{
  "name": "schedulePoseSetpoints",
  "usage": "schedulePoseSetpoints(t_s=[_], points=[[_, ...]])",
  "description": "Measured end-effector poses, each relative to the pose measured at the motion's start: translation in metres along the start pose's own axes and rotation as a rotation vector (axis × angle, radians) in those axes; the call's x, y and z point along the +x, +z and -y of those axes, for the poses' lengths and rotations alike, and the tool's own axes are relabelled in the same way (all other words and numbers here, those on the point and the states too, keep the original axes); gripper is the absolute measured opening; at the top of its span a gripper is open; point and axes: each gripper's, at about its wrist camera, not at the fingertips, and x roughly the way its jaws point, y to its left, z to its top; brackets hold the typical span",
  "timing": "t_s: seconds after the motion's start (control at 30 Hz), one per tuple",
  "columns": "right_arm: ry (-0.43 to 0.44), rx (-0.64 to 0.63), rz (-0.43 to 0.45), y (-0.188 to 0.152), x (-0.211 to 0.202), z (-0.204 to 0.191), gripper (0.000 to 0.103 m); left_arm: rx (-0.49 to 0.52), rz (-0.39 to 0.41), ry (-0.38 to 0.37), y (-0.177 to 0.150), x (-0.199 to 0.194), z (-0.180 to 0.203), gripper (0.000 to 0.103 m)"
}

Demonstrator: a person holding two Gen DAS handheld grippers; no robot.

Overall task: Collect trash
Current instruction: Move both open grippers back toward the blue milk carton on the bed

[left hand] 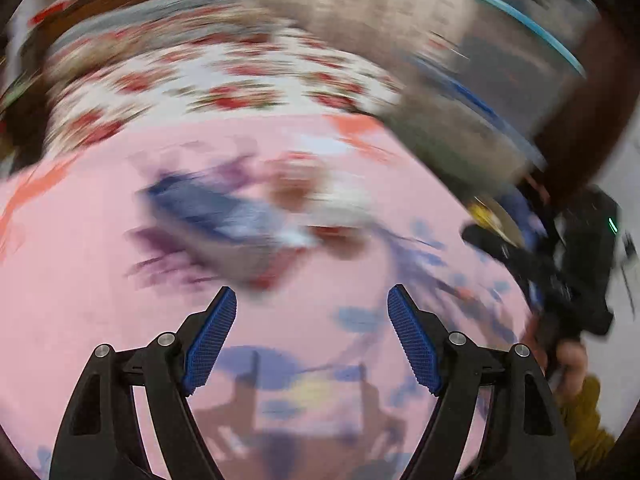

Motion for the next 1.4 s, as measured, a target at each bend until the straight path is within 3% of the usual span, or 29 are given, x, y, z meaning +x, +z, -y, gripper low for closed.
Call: schedulePoseSetpoints(t_s=[0.07,0.17,0.2,0.27,0.37,0.43,0.47,0.53,0.57,0.73,0.8,0.9,1.07,1.2,1.4], points=[[0.036,-0.072,-0.061,0.002,0.039,-0.038,0.049,-0.107,-0.009,0.035,0.0,-0.004,-0.04,0.074],[0.042,-0.11,-0.109,0.002,0.082,-0.066,0.051,-0.211,-0.011,0.013,-0.003,-0.007,-0.079,0.075],[0.038,-0.122,-0.109,0.002,0.09,-0.071,0.053,-0.232,-0.015,0.012,-0.002,-0.006,-0.089,0.075],[0.008,-0.157,-0.095,0.002,0.106,-0.084,0.069,-0.27,-0.02,0.001,0.0,-0.004,-0.105,0.075],[0.023,-0.188,-0.102,0.0,0.126,-0.095,0.074,-0.338,-0.026,-0.053,0.005,0.001,-0.124,0.078],[0.098,-0.192,-0.165,-0.008,0.135,-0.106,0.072,-0.364,-0.024,-0.066,0.004,0.001,-0.132,0.078],[0.192,-0.2,-0.201,-0.016,0.133,-0.117,0.07,-0.371,-0.021,-0.069,0.004,0.001,-0.135,0.078],[0.303,-0.242,-0.223,-0.03,0.125,-0.136,0.07,-0.376,-0.006,-0.058,0.004,-0.001,-0.14,0.079],[0.315,-0.268,-0.224,-0.036,0.121,-0.143,0.07,-0.374,-0.002,-0.049,0.004,0.0,-0.142,0.08],[0.234,-0.238,-0.209,-0.056,0.108,-0.139,0.07,-0.311,0.025,0.071,0.004,0.001,-0.135,0.08],[0.166,-0.191,-0.168,-0.059,0.095,-0.129,0.071,-0.232,0.056,0.181,-0.001,-0.005,-0.123,0.08],[0.086,-0.131,-0.108,-0.068,0.073,-0.115,0.071,-0.161,0.084,0.254,-0.008,-0.011,-0.114,0.08],[-0.04,-0.044,-0.074,-0.092,0.05,-0.099,0.071,-0.124,0.095,0.288,-0.023,-0.021,-0.111,0.08],[-0.066,0.008,-0.08,-0.1,0.046,-0.089,0.071,-0.133,0.099,0.288,-0.034,-0.029,-0.113,0.081],[-0.08,-0.024,-0.086,-0.11,0.048,-0.108,0.074,-0.121,0.131,0.308,-0.053,-0.05,-0.112,0.085]])
